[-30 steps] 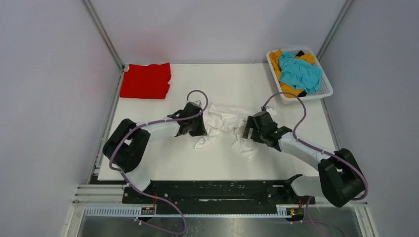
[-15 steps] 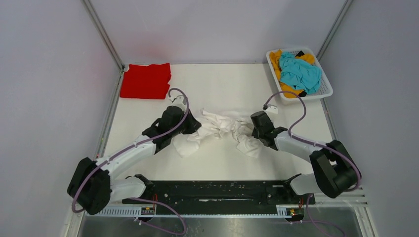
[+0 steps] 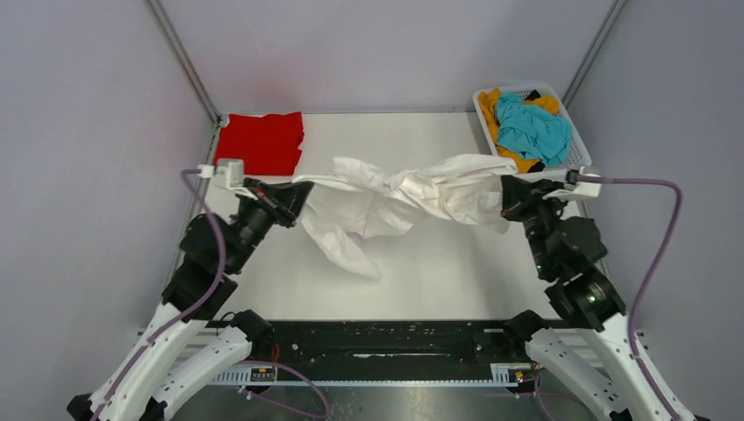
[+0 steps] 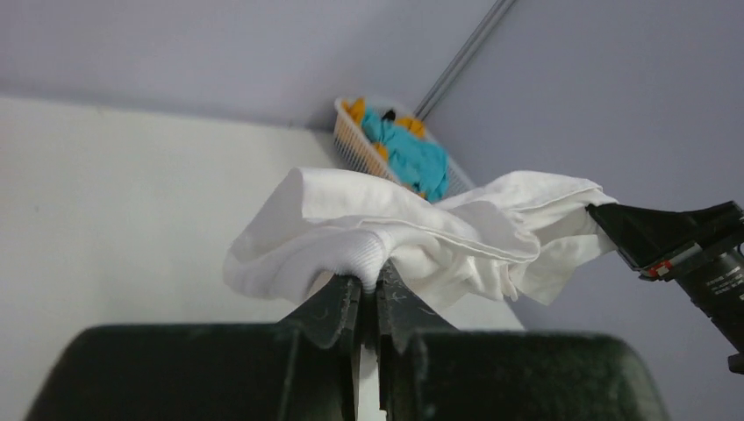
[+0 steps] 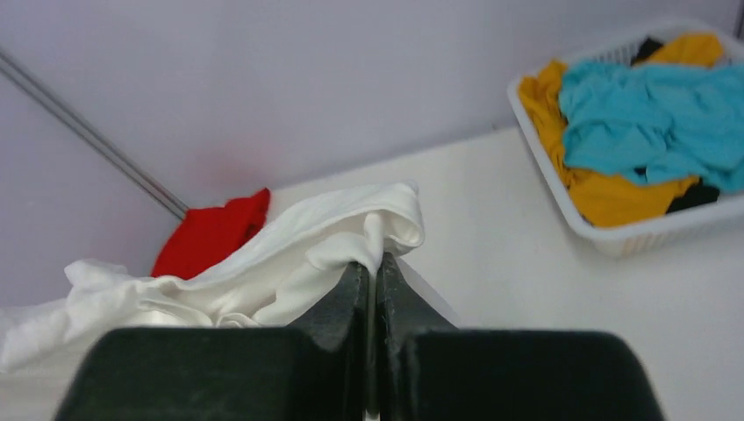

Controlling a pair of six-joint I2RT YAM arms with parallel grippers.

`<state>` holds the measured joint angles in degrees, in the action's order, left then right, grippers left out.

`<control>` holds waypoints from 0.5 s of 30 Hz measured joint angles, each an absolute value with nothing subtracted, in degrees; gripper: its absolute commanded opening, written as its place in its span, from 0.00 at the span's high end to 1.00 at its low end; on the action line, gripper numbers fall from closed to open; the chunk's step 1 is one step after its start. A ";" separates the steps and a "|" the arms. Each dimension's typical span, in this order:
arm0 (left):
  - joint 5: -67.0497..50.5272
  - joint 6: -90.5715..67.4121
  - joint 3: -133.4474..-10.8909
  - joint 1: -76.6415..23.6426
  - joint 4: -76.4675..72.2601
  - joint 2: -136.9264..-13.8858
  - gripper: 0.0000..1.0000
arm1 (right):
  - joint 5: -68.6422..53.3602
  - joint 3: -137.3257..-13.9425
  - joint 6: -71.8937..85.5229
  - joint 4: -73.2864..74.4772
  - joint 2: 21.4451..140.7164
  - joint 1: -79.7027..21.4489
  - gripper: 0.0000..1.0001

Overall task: Fold and stack the t-shirts
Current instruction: Flatten out the tshirt

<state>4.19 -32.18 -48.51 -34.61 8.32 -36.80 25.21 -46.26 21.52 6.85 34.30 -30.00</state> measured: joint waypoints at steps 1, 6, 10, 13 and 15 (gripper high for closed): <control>4.58 -31.62 -49.32 -34.61 8.84 -34.35 1.00 | 24.16 -47.81 20.23 7.40 32.51 -30.00 1.00; 7.05 -30.02 -50.81 -34.61 11.14 -24.05 1.00 | 19.25 -52.93 14.83 8.78 26.61 -30.02 1.00; 6.37 -28.88 -52.01 -34.61 11.99 -19.57 1.00 | 12.67 -56.90 12.38 10.72 24.49 -30.00 1.00; 4.21 -28.08 -53.82 -34.63 12.12 -18.70 1.00 | 6.46 -60.71 11.29 10.90 24.32 -30.02 1.00; 2.76 -27.70 -55.13 -34.63 12.08 -18.70 1.00 | 2.22 -62.87 11.03 10.70 24.18 -30.02 1.00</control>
